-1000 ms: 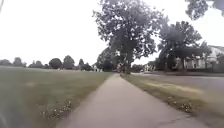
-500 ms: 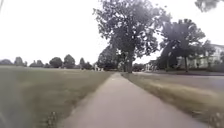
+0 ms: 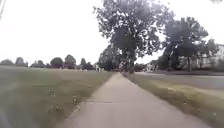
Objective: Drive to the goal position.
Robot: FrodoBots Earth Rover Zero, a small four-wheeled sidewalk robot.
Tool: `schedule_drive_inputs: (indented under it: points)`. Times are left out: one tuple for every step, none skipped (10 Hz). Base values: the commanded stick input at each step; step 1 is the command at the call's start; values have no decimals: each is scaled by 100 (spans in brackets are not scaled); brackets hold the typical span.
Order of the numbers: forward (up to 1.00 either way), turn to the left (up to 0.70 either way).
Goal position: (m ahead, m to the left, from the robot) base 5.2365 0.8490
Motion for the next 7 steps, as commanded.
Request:
schedule_drive_inputs:
  points:
    - [100, 0]
    - [100, 0]
    - [100, 0]
    - [100, 0]
    - [100, 0]
    - [100, 0]
    - [100, 0]
